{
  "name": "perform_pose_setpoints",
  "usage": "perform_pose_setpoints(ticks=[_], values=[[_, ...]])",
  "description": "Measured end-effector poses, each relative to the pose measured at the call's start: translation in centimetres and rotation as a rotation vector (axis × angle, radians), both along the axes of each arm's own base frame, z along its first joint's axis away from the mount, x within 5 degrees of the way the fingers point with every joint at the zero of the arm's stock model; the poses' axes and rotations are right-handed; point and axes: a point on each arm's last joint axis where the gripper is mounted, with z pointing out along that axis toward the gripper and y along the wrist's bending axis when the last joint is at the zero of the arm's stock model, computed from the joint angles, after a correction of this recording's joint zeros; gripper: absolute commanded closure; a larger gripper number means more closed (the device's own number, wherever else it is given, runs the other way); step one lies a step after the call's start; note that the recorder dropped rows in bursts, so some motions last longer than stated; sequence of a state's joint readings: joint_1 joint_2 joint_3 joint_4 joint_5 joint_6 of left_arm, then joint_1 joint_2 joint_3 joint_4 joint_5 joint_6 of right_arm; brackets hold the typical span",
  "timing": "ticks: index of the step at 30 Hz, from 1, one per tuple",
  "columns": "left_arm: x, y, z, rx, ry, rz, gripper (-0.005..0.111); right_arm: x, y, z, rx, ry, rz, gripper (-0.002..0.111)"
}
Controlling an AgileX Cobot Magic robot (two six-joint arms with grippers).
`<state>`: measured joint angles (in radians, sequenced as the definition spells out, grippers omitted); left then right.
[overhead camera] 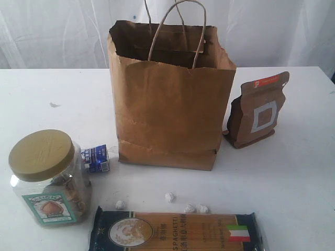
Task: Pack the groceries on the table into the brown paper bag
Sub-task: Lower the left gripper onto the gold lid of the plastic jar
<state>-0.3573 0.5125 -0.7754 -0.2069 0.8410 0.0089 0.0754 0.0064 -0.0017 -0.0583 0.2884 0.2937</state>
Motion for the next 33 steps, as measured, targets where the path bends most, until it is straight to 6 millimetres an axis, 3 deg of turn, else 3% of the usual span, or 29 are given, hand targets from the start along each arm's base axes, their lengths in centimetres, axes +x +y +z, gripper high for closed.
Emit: perform_pose_setpoints(ticks=[9,17,22,33], values=[[8.1,-3.3,-2.9,0.108,0.193,-0.078,0.004,0.0,0.0,0.0,0.000,0.000,0.000,0.108],[13.6,-4.8,-3.2,0.228,0.242,-0.094,0.004,0.0,0.0,0.0,0.000,0.002,0.000,0.108],[15.0,-5.0,-2.6,0.266,0.267,-0.095,0.004,0.0,0.0,0.0,0.000,0.004,0.000,0.108],[15.9,-5.0,-4.2,0.365,0.377,-0.120,0.004,0.0,0.0,-0.1,-0.001,0.008,0.000,0.108]])
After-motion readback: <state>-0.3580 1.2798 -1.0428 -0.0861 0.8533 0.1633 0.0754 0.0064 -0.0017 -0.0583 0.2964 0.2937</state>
